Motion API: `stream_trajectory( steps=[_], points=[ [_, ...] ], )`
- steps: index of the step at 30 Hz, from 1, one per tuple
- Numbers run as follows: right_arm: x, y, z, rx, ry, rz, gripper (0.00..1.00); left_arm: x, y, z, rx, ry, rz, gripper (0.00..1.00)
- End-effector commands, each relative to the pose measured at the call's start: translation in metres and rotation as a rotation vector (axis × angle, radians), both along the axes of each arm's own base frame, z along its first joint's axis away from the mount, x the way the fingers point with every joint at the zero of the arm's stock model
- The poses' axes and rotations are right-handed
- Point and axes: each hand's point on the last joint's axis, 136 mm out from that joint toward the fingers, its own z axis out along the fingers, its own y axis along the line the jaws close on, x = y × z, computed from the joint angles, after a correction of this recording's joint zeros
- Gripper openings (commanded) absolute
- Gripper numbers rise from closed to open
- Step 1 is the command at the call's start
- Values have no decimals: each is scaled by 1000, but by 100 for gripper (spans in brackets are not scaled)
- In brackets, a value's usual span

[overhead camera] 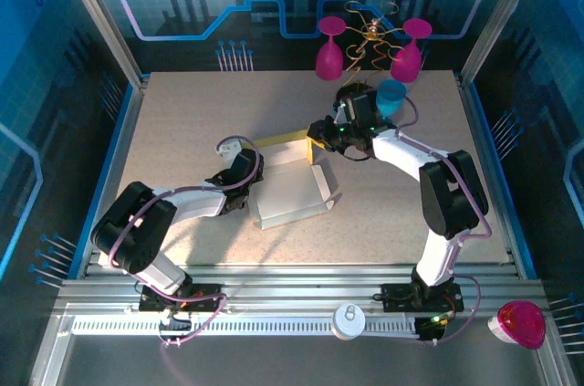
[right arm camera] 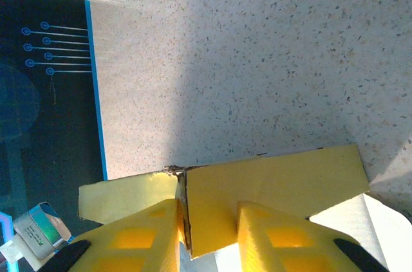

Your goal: Fold the paper box

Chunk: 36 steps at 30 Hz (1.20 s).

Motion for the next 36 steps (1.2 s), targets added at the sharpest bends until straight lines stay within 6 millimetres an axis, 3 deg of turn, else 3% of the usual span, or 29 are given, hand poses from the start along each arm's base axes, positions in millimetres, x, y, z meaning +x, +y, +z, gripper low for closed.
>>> stream_trajectory(
  steps=[1, 15, 18, 23, 30, 36],
  points=[
    [-19, -12, -29, -89, 75, -8, 27, -7, -2, -9, -42, 23, 21, 0],
    [-27, -19, -32, -114, 43, 0, 26, -16, -3, -18, 13, 60, 21, 0],
    [-27, -18, -29, -101, 29, 8, 30, -17, -2, -17, 25, 53, 31, 0],
    [-23, -20, 0, -83, -32, -8, 41, -17, 0, -12, 69, 41, 37, 0],
    [-16, -40, 55, -25, -95, -101, 58, -17, 2, -10, 101, 41, 39, 0],
    [-36, -65, 68, -4, -71, -219, 61, -16, 0, -8, 111, 46, 36, 0]
  ],
)
